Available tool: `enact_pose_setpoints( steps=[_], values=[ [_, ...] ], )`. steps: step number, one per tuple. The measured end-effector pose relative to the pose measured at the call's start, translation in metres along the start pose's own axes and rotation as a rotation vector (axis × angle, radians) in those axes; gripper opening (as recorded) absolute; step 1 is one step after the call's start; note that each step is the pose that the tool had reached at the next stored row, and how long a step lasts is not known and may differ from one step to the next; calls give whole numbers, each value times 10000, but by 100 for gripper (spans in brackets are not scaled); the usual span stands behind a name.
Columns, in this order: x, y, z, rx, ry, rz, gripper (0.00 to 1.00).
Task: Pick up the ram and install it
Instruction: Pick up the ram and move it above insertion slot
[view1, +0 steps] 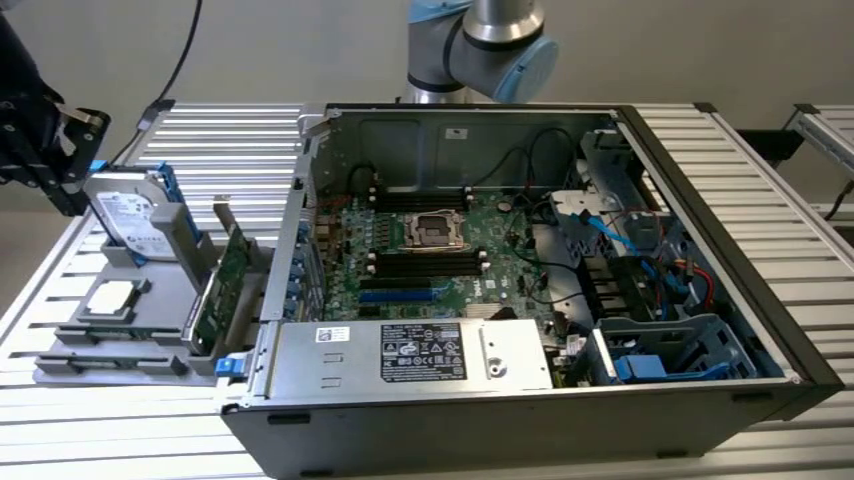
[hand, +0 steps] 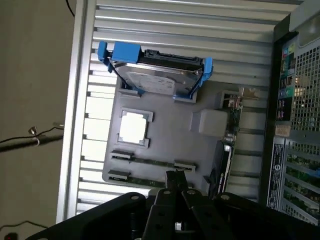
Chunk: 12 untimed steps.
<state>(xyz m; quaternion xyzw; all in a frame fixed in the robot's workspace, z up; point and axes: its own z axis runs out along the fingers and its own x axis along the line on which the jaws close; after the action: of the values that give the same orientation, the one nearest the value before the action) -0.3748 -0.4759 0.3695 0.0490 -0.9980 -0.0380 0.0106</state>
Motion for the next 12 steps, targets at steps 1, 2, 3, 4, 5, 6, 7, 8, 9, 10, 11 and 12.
enact_pose_setpoints(
  steps=[1,2,3,4,5,6,7,8,9,10,11,12],
  values=[
    [0,0,1,3,15,-190,11],
    [0,0,2,6,28,-374,11],
    [0,0,2,9,42,-554,11],
    [0,0,3,13,56,-733,11],
    [0,0,4,16,70,-913,11],
    [0,0,5,19,84,-1091,11],
    [0,-1,8,22,98,-1277,11],
    [0,-1,12,26,112,-1450,11],
    [-1,-1,17,29,127,-1635,11],
    [-1,-2,22,33,143,-1826,11],
    [-1,-2,29,35,154,-2004,11],
    [-1,-3,35,39,169,-2183,11]
  ],
)
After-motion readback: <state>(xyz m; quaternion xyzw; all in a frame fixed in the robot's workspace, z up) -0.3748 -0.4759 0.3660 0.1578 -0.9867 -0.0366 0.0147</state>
